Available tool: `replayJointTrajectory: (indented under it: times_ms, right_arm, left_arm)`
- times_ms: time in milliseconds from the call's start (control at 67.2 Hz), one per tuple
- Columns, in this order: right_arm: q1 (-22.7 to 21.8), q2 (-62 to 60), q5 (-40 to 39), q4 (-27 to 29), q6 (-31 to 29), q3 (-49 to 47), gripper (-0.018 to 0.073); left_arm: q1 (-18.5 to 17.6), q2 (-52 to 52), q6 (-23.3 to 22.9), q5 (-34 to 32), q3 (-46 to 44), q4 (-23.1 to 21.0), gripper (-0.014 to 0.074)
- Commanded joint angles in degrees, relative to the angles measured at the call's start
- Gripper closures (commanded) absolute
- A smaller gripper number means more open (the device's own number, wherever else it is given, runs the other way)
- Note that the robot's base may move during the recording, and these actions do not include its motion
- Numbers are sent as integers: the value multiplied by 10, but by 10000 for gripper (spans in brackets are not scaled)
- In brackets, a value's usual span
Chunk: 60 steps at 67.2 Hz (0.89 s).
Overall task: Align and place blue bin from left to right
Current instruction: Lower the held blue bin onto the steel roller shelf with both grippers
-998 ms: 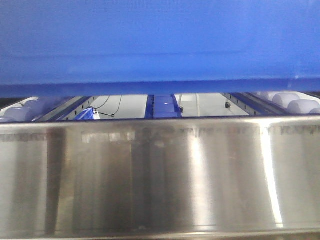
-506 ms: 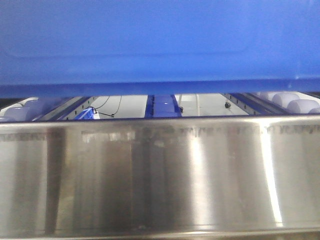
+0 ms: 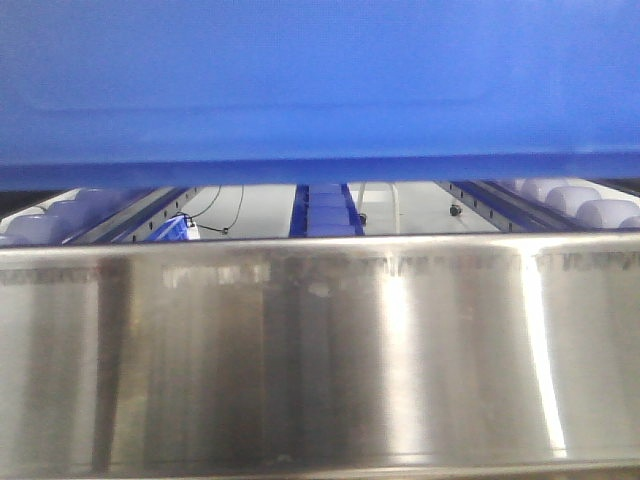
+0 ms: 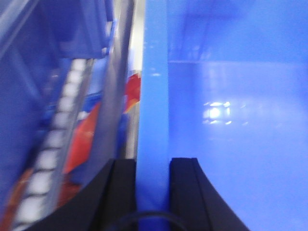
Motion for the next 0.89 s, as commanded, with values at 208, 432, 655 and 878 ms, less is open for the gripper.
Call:
replayJointTrajectory:
  times_ms: [208,432,655,878]
  right_arm:
    - [-81,32,-127,52,-16,-6,629]
    - [-113,74,-146,73,-26,-6,629]
    - [-114,96,-167,65,-26,-6,629]
    - [-114,103,-169,65,-26,-6,629]
  left_arm:
    - [93,31,61,-131,-5,-117,707]
    - [135,70,70,-148,-5,-141,707]
    - [138,104,70,-150,-5,-141,707]
    - [138,111,70,-171,-5,-142,707]
